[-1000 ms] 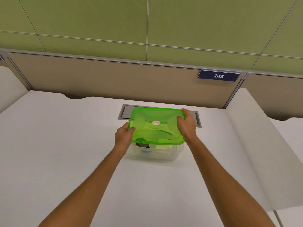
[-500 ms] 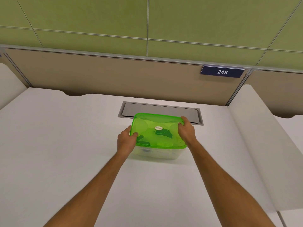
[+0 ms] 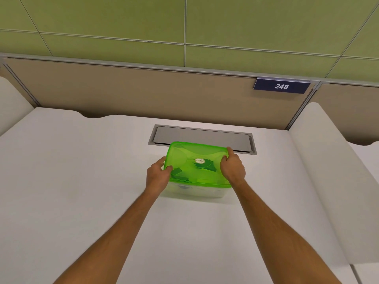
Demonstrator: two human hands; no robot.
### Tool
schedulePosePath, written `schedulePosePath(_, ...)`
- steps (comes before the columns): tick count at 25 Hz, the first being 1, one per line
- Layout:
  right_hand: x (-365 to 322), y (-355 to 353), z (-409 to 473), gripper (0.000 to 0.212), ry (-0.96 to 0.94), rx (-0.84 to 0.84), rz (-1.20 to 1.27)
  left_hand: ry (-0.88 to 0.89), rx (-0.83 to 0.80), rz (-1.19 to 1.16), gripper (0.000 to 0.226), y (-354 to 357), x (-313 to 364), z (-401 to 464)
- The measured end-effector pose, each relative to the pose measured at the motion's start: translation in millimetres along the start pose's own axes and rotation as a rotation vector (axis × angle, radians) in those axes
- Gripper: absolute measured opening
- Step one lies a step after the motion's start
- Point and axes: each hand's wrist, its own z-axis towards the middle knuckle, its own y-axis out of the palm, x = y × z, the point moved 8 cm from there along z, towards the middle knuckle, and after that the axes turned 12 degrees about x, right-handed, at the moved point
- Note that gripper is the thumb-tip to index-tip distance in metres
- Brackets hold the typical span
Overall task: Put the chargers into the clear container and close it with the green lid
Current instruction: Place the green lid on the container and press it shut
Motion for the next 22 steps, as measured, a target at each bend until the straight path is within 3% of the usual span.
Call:
schedulePosePath(3,-0.6,1.7,-1.9,0.048,-0.013,0.023,-0.064,-0.066,0.081,0.058,0.036,-6.8,-10.1,-1.0)
schedulePosePath(8,0.4,2.6,-4.7,0.047,-0.018,0.052,-0.126,-0.057,0.02,0.188,0.044,1.3,-13.9,-11.9)
schedulePosePath(16,-1.6,2.9,-5.8,0.046,-0.035,0.072,-0.18,-0.236,0.068,-0.049,0.026,4.1,-25.6,-11.9)
schedulePosePath(22,-2.1,3.7,-4.6,0.045,-0.051,0.077,-0.212,-0.28,0.015,-0.05,0.026,3.6,-29.9,-3.9)
